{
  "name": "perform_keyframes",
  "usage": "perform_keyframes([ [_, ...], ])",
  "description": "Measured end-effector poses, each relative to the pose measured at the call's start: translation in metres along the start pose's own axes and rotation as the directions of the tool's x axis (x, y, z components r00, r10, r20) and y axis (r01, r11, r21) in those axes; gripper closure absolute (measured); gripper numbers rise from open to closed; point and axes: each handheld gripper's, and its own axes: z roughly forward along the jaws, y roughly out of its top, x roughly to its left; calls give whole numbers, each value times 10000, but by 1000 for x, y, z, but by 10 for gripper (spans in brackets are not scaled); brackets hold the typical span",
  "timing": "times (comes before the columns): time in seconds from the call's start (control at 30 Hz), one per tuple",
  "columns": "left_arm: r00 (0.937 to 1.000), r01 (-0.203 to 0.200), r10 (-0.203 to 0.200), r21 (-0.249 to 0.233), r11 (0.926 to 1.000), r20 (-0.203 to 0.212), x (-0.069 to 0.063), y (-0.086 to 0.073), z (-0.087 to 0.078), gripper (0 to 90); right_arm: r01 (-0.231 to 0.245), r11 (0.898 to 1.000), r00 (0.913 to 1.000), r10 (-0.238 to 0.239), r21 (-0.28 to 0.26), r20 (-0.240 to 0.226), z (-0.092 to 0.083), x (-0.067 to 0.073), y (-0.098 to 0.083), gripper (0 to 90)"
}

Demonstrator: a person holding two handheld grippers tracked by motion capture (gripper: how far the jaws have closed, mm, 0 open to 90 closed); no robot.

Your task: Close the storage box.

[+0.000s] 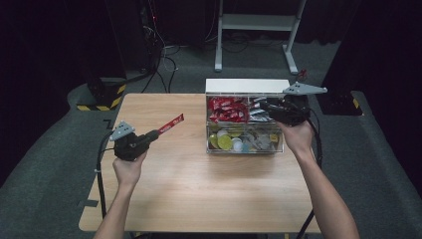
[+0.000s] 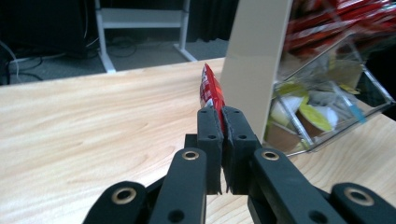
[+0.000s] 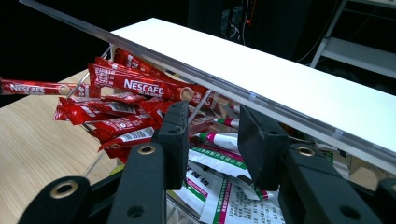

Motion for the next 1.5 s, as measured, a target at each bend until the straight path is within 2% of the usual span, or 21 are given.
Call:
perform_keyframes([
  [0.23,9991,351,-341,388,9986,-265,7,-21,14,866,4,10000,10000,-4,17,-27,0,-1,1,643],
  [0.4,9979,592,-576,523,9969,-308,11,-32,22,866,18,10000,10000,-18,15,-22,0,-1,1,643],
  [0.57,9985,525,-517,556,9971,-168,9,-35,30,864,2,10000,10000,-2,25,-22,0,-1,1,640],
  [0.73,9988,466,-455,634,9969,-200,7,-39,39,863,3,10000,10000,-3,7,-49,0,-1,1,638],
  [0.9,9997,145,-128,964,9952,-184,0,-44,53,862,30,10000,10000,-30,-26,-60,0,-1,0,637],
  [1.1,9995,181,-145,1321,9911,-287,-2,-51,67,862,-29,10000,9999,28,-72,-102,-1,-1,0,630],
  [1.27,9988,-41,116,1544,9880,-477,-2,-56,71,862,-46,10000,9999,45,-78,-101,-1,-1,0,632],
  [1.4,9975,227,-113,1638,9862,-702,3,-62,71,862,-41,10000,9999,40,-72,-112,-1,-1,0,633],
  [1.5,9968,262,-115,1858,9822,-796,5,-66,71,859,-27,10000,10000,27,-63,-96,-1,-1,0,632],
])
